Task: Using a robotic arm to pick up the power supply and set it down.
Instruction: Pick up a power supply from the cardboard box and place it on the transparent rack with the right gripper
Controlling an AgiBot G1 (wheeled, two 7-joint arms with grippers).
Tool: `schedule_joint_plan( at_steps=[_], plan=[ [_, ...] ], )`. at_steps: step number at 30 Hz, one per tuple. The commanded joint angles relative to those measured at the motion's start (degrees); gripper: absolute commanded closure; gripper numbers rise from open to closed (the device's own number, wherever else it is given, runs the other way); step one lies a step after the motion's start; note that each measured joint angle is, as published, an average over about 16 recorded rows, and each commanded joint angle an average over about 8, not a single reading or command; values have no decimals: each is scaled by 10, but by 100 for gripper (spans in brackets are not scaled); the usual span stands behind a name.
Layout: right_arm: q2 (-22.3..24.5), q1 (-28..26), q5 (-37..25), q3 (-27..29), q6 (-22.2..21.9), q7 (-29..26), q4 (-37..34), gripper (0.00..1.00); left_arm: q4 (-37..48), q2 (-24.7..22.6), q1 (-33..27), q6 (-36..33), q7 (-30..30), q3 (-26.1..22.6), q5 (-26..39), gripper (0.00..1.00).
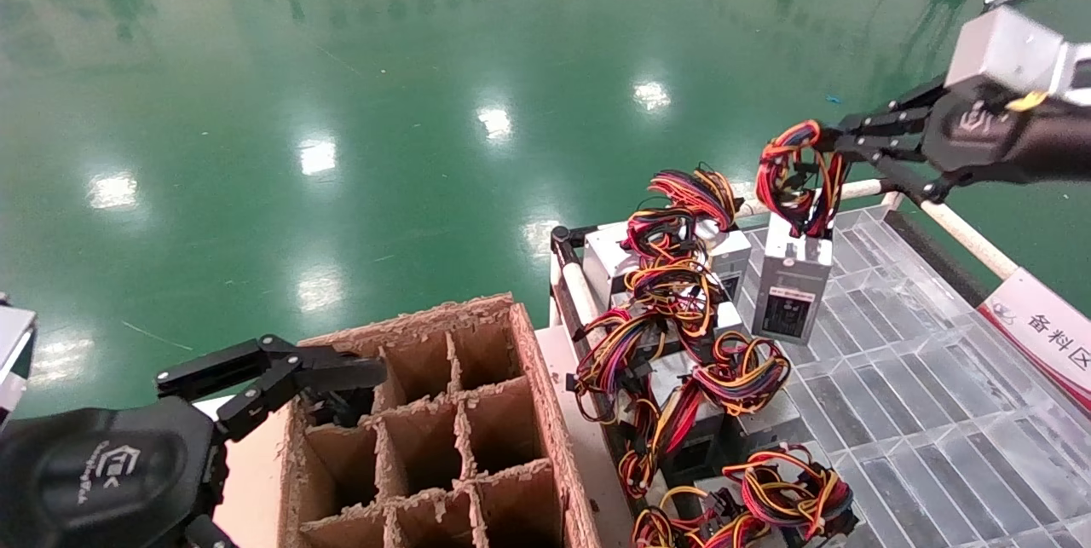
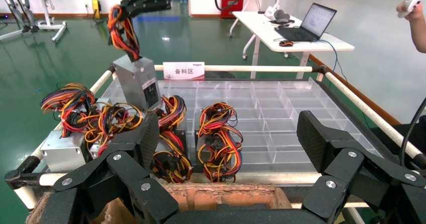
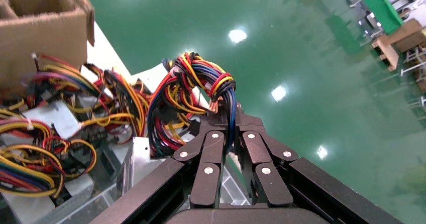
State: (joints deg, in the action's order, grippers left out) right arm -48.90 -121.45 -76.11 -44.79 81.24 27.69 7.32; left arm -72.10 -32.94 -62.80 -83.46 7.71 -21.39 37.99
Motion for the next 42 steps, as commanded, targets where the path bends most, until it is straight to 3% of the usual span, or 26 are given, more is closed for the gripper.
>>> schedule_joint_plan(
  at_steps=[1, 10, 25, 42],
  plan=[
    [-6, 4, -7, -4, -8, 16, -13, 100, 0, 0, 0, 0, 0, 0, 0, 0],
    [-33, 34, 7, 5, -44, 45, -55, 100, 0, 0, 0, 0, 0, 0, 0, 0],
    [-67, 113, 72, 51, -124, 48, -88, 100, 0, 0, 0, 0, 0, 0, 0, 0],
    [-37, 224, 176, 123, -147, 21, -105, 100, 0, 0, 0, 0, 0, 0, 0, 0]
  ],
)
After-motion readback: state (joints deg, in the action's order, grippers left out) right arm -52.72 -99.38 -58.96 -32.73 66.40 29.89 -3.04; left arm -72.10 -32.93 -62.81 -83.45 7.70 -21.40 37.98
